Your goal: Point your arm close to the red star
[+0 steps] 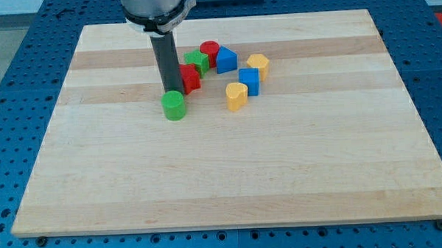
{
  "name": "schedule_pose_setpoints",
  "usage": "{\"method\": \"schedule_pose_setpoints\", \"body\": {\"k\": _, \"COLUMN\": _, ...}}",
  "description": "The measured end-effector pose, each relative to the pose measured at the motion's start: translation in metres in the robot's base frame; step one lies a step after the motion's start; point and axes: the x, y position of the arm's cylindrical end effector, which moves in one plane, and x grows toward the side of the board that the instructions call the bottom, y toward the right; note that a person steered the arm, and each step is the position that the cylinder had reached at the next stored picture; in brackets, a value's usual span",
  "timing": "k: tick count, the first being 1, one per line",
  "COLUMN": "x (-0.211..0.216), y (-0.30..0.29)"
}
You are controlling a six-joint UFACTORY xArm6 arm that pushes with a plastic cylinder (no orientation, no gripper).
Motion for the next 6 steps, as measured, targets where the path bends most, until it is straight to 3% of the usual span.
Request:
{"method": "schedule_pose_setpoints", "body": {"k": 3, "x": -0.01, "y": -0.071}}
{"method": "schedule_pose_setpoints", "body": {"k": 4, "x": -0.026, "y": -0.067}}
{"method": "schedule_pose_setpoints", "body": {"k": 6, "x": -0.034, "y": -0.006}}
